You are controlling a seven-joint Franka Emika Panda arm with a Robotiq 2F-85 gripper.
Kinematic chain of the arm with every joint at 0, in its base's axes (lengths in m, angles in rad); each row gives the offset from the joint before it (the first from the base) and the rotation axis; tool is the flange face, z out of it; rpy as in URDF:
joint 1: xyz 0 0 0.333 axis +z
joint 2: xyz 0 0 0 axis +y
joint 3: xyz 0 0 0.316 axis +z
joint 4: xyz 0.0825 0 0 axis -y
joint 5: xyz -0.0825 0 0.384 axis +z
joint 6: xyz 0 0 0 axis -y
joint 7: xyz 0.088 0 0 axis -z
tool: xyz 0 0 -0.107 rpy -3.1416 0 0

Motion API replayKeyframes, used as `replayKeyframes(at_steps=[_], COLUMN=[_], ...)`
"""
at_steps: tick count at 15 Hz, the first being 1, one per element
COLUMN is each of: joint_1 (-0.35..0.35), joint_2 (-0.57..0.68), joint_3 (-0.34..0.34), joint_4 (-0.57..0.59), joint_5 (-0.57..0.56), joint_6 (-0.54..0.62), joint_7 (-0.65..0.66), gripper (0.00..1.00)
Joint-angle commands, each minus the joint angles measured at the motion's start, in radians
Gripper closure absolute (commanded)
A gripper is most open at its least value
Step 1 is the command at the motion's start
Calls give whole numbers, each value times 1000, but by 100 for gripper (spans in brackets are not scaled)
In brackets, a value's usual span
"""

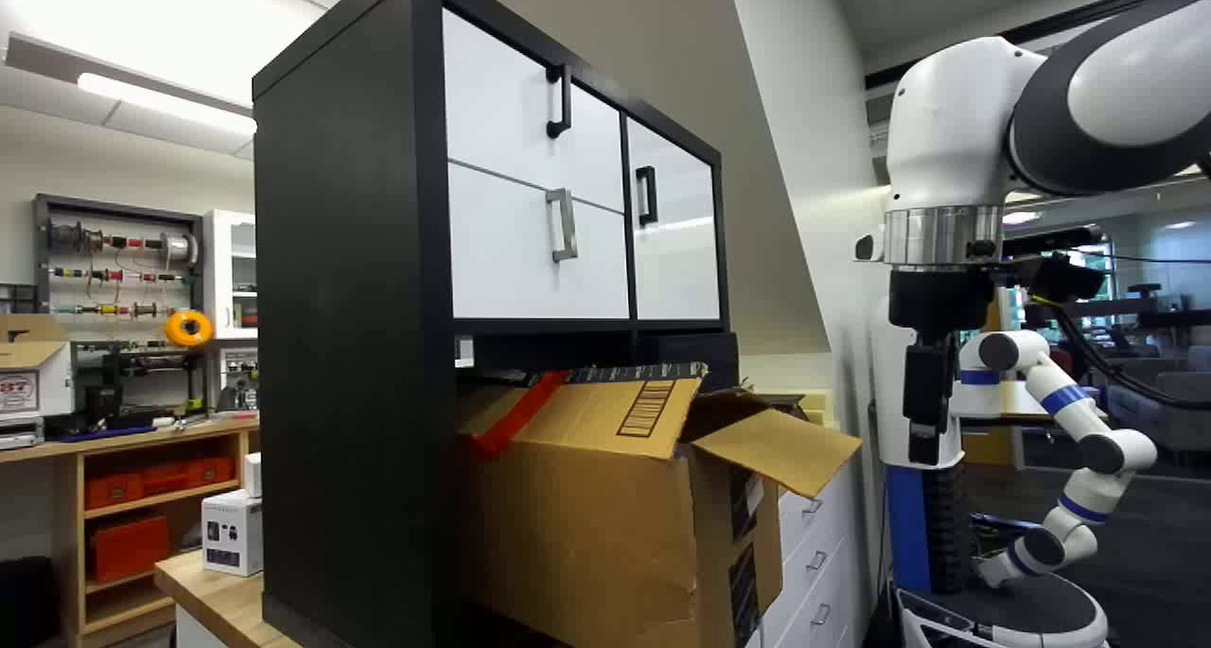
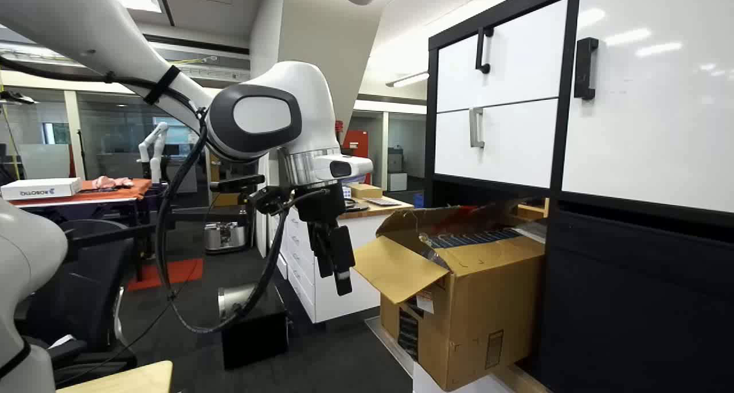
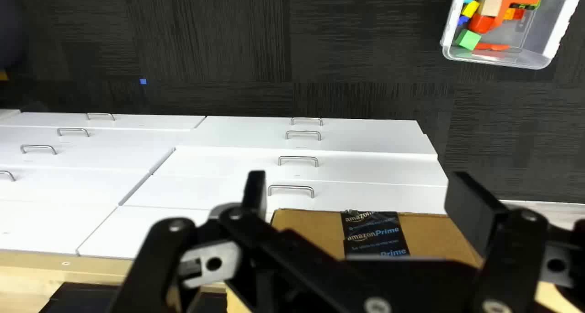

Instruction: Push the box fully in

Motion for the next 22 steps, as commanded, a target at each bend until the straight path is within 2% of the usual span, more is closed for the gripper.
replayKeyframes(at_steps=[1,7,13,17,22], joint_1=[7,7,29,47,97], joint_2=[0,2,25,46,62], joint_3=[-6,-7,-45,-85,-152], joint_4=[2,3,-10,-35,-98], joint_5=[-4,-2,72,146,263], joint_6=[-3,-1,83,177,339], joint_7=[3,3,-26,-81,-228], gripper=[0,0,0,0,0])
